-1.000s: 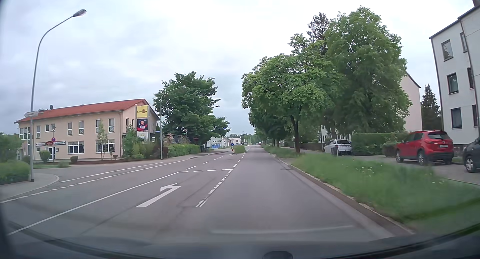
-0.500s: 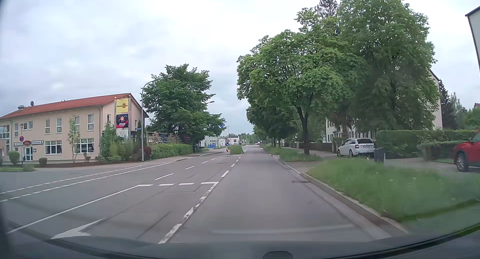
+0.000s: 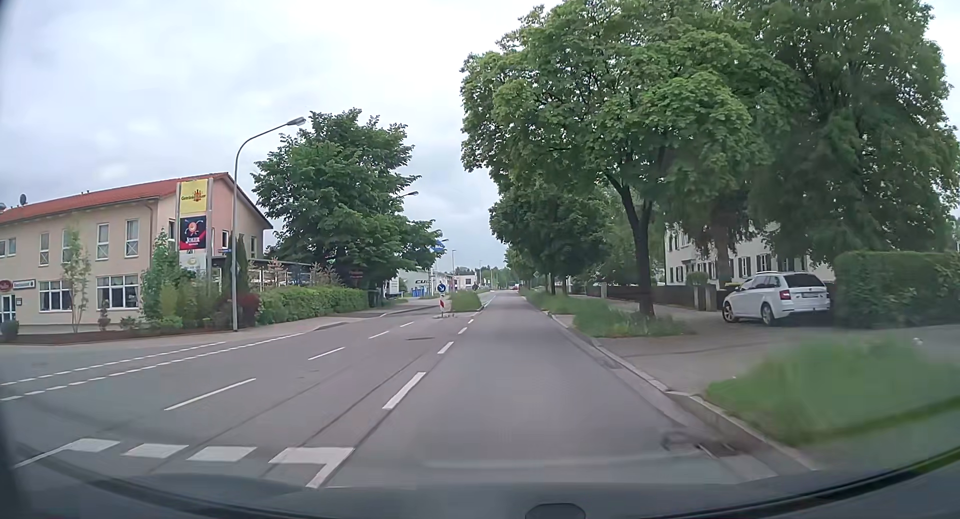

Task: Follow the waypoints while adhering to traffic rules and regulations

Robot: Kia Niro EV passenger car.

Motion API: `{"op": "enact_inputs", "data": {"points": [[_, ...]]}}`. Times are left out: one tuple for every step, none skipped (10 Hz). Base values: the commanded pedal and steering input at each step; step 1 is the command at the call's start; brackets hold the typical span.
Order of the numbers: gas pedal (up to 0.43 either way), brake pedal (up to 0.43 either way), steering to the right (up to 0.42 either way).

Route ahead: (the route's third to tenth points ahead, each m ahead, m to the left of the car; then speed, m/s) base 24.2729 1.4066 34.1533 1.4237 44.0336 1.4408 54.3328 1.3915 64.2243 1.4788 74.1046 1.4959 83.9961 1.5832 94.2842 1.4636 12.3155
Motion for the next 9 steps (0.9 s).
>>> {"op": "enact_inputs", "data": {"points": [[0.098,0.0,-0.001],[0.098,0.0,-0.001],[0.098,0.0,-0.002],[0.098,0.0,-0.002],[0.098,0.0,-0.002],[0.098,0.0,-0.002],[0.098,0.0,-0.002],[0.098,0.0,-0.002],[0.098,0.0,-0.002]]}}
